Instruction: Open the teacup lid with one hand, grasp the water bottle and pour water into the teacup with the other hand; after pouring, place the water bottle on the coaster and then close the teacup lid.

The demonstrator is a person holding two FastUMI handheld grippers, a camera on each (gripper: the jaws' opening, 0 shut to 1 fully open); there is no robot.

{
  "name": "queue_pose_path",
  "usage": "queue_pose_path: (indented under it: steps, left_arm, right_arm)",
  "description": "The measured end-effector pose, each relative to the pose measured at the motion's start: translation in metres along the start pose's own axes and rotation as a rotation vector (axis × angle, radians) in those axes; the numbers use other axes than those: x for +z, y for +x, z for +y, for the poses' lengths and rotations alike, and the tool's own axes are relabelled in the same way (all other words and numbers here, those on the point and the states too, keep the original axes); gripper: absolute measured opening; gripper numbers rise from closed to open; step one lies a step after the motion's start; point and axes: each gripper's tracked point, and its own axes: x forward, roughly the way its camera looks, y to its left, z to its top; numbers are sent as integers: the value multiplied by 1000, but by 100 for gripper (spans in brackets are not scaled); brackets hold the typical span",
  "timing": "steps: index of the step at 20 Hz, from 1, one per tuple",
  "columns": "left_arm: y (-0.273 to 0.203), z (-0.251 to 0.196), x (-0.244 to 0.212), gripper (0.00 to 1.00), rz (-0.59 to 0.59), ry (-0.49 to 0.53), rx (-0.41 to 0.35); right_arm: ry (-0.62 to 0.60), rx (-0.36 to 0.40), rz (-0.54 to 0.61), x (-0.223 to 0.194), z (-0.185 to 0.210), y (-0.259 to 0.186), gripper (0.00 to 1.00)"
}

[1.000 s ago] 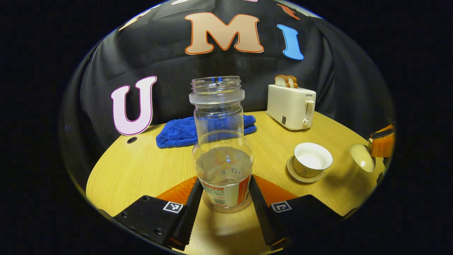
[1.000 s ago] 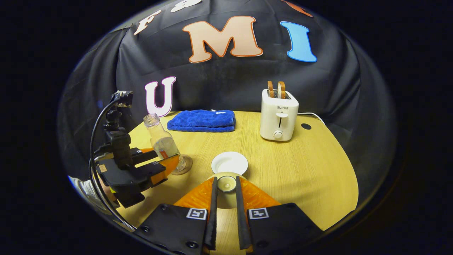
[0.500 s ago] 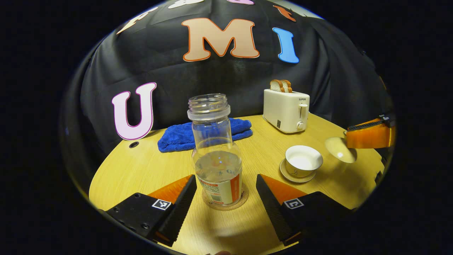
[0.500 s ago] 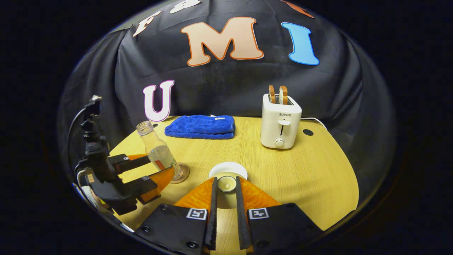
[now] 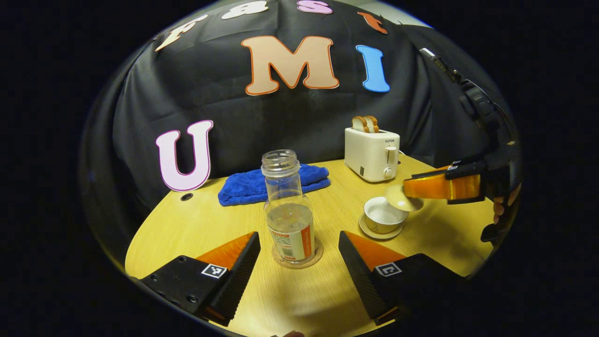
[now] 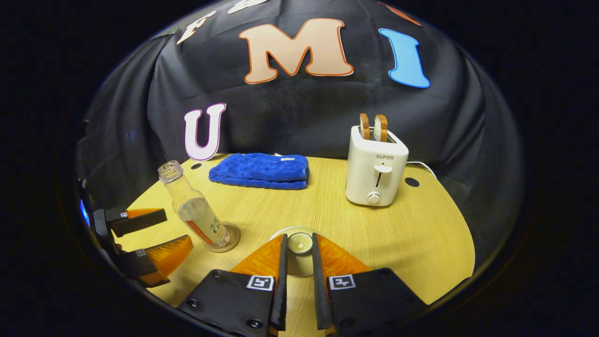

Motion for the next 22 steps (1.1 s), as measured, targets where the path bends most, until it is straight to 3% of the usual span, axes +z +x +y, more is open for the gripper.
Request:
queue_pose_path:
  steps: [8, 9, 10, 12, 13, 19, 22]
  left_arm:
    - [-25, 13, 16, 97, -33, 13, 36]
    - [-27, 14, 15, 97, -31, 11, 39]
    - [-29, 15, 15, 97, -30, 11, 40]
    - [-31, 17, 16, 94, -32, 14, 44]
    - [-30, 17, 17, 98, -32, 16, 44]
    - [-33, 28, 25, 97, -42, 13, 59]
    - [-34, 35, 31, 97, -48, 10, 68]
  right_arm:
    - [-24, 1, 42, -14, 7, 31, 26]
    - [-27, -2, 46, -16, 6, 33, 31]
    - [-25, 0, 50, -17, 8, 35, 26]
    - [-22, 1, 54, -18, 10, 37, 28]
    - [-23, 2, 56, -19, 10, 38, 26]
    - [-47, -16, 61, -23, 12, 41, 26]
    - [-30, -9, 70, -25, 13, 40, 34]
